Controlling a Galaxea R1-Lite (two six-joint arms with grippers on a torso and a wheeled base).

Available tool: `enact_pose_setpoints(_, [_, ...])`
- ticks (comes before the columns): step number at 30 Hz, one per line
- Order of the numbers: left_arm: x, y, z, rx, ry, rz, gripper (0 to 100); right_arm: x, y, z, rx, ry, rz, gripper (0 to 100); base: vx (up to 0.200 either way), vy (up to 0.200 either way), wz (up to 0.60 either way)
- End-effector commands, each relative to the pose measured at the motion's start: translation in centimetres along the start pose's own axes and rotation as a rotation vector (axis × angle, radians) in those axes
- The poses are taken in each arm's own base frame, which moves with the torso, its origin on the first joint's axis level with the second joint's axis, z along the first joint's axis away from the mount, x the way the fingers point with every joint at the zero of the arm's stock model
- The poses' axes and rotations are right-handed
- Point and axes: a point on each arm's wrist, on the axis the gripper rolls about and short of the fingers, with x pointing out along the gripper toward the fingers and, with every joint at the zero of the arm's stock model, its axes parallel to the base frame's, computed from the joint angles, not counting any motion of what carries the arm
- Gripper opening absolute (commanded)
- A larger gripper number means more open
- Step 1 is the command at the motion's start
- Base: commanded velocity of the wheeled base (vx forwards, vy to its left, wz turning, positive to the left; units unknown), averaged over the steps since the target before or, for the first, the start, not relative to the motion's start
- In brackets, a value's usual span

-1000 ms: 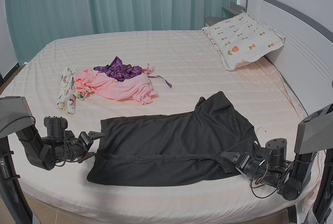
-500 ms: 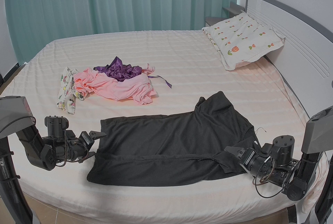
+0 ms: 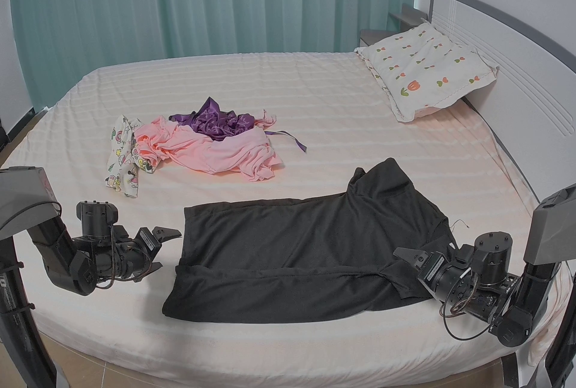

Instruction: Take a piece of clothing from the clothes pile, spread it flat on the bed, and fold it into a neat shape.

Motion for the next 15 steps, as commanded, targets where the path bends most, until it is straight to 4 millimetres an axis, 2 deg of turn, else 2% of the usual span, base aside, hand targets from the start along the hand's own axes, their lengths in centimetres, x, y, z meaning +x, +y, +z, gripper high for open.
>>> enact_pose_setpoints(1, [0.11,0.01,-0.04,0.003,-0.009,0.01,100,0.04,0.01,0.04,-0.001,-0.005,-0.001,100,0.0,0.0,0.0])
enact_pose_setpoints(4, [0.09,-0.03,-0.09,0.004,-0.008,0.009,100,0.04,0.01,0.04,-0.001,-0.005,-0.001,100,0.0,0.0,0.0])
enact_pose_setpoints(10, [0.02,-0.07,-0.15,0.006,-0.008,0.01,100,0.01,0.01,0.0,-0.003,-0.003,-0.001,100,0.2,0.0,0.0])
enact_pose_setpoints(15, [0.05,-0.11,-0.09,0.015,-0.024,-0.005,100,-0.02,-0.01,-0.01,-0.003,-0.003,-0.001,100,0.0,0.0,0.0])
